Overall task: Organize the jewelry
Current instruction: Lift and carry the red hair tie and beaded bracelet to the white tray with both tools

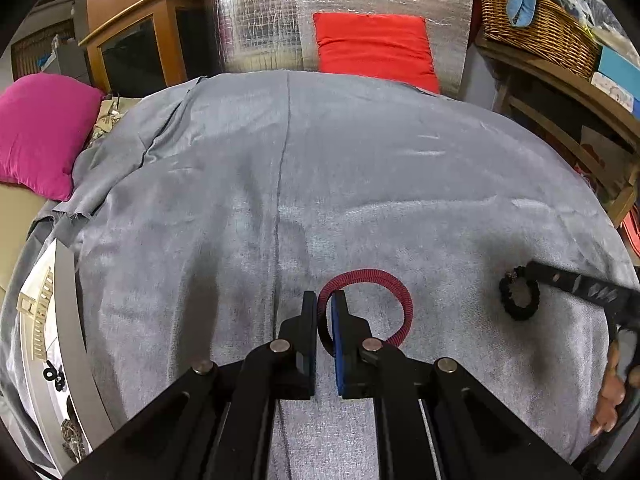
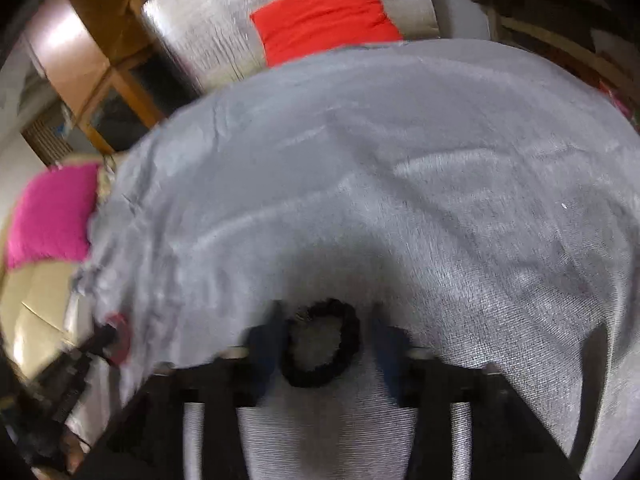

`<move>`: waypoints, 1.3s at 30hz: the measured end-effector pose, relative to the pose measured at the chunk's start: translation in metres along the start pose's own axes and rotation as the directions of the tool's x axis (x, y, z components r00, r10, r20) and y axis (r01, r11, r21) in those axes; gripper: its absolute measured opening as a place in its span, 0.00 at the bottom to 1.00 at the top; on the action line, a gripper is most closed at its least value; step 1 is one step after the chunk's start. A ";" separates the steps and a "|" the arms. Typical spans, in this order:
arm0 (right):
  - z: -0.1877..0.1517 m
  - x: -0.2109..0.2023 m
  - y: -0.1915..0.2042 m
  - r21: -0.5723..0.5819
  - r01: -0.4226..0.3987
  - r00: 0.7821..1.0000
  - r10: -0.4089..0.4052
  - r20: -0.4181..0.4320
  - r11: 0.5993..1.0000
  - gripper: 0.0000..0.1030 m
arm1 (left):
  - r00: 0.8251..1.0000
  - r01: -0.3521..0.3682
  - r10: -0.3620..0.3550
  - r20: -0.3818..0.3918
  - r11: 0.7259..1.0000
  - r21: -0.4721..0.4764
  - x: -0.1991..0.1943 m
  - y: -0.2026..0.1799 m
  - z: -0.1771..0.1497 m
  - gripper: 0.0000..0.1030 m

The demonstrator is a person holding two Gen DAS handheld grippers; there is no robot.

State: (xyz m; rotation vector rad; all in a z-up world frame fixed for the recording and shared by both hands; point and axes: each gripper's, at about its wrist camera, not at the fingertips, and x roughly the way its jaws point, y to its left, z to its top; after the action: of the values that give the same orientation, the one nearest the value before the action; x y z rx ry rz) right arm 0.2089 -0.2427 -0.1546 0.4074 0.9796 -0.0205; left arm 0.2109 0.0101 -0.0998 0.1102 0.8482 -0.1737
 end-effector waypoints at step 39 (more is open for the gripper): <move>-0.026 -0.050 0.087 -0.209 -0.030 0.972 0.077 0.221 0.978 0.09 | 0.987 -0.109 0.118 0.113 0.990 -0.085 -0.058 0.043 -0.018 0.07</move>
State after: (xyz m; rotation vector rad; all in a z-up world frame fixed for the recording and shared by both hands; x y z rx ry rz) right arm 0.1774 -0.1620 -0.0983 0.2361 0.7342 0.0808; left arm 0.1681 0.0620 -0.0665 0.0739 0.7279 -0.0393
